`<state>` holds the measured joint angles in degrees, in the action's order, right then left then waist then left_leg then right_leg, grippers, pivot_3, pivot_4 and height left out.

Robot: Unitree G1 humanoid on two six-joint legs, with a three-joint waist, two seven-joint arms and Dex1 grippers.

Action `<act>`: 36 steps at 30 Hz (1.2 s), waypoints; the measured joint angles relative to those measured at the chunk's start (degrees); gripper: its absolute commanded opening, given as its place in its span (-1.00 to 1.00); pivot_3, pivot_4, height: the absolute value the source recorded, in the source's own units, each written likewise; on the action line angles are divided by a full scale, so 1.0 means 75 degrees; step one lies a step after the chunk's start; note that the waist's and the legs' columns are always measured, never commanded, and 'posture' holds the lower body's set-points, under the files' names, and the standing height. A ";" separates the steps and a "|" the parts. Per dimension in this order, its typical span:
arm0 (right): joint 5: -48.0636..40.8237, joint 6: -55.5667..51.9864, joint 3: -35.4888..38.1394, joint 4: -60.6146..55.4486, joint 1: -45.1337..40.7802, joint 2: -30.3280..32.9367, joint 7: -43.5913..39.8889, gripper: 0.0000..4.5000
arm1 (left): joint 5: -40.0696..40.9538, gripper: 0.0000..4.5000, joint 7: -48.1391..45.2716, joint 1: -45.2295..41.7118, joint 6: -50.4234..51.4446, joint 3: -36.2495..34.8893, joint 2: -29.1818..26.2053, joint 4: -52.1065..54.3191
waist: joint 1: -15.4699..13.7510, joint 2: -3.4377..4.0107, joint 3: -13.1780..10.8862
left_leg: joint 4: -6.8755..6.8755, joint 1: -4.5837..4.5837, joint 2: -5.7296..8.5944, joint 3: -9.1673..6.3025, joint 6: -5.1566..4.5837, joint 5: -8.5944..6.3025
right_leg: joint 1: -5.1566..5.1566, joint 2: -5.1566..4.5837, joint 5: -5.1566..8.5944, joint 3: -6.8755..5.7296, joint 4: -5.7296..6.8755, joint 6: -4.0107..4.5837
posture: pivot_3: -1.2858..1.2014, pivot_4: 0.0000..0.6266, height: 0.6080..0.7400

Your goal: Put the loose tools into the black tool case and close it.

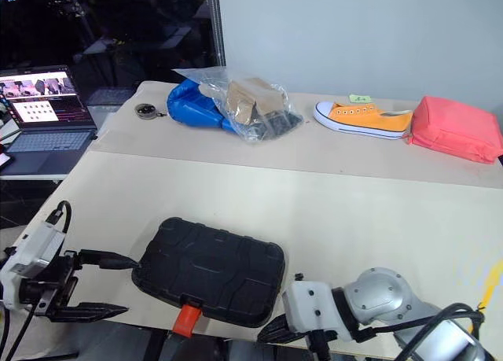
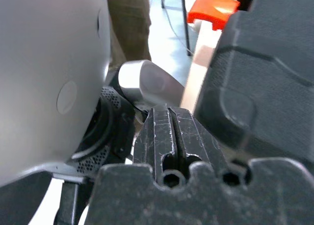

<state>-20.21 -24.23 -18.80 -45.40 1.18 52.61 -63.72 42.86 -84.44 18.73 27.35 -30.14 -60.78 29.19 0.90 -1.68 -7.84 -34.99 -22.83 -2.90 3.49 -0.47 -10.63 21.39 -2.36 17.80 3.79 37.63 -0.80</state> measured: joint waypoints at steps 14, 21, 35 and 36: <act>0.0450 -0.1202 0.0756 0.1170 -0.0987 -0.2369 0.2967 -0.97 | 0.0033 0.62 0.0849 -0.0046 0.0387 -0.0017 0.0394 0.0416 | 0.0037 0.0000 -0.0001 | -0.0001 0.0053 -0.0007 0.0003 0.0006 0.0005 | -0.0009 0.0002 -0.0019 0.0014 0.0047 0.0030 | 0.03 -0.52 1.00; 0.1612 -0.0869 0.0400 0.2748 -0.2021 -0.3645 0.4465 -0.97 | 0.0065 0.62 0.2008 -0.0416 0.0675 0.0019 0.0927 0.0448 | 0.0079 -0.0004 0.0007 | 0.0007 0.0046 -0.0002 0.0009 0.0006 0.0004 | -0.0007 0.0005 -0.0017 0.0021 0.0036 0.0026 | 0.03 -0.52 1.00; 0.1026 -0.1415 0.1199 0.2321 -0.1357 -0.3078 0.3979 -0.97 | 0.0090 0.62 0.5271 -0.0326 0.1178 -0.0041 0.2803 0.0422 | 0.0099 -0.0018 0.0010 | 0.0010 0.0027 0.0001 -0.0006 0.0007 0.0004 | -0.0009 -0.0014 -0.0018 0.0013 0.0026 0.0017 | 0.03 -0.52 1.00; 0.0882 -0.1527 0.1220 0.2169 -0.1256 -0.2929 0.3808 -0.97 | 0.0018 0.62 0.5405 -0.0308 0.1181 -0.0042 0.2853 0.0362 | 0.0112 -0.0017 0.0010 | 0.0012 0.0025 -0.0001 -0.0005 0.0007 0.0004 | -0.0003 -0.0014 -0.0017 0.0015 0.0028 0.0017 | 0.03 -0.52 1.00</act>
<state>-13.60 -35.68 -9.65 -29.13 -8.24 30.64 -35.17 43.00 -43.90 16.42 36.21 -30.45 -39.39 31.90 1.74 -1.81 -7.77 -34.89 -22.64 -2.90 3.45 -0.42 -10.60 21.37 -2.47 17.67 3.90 37.84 -0.67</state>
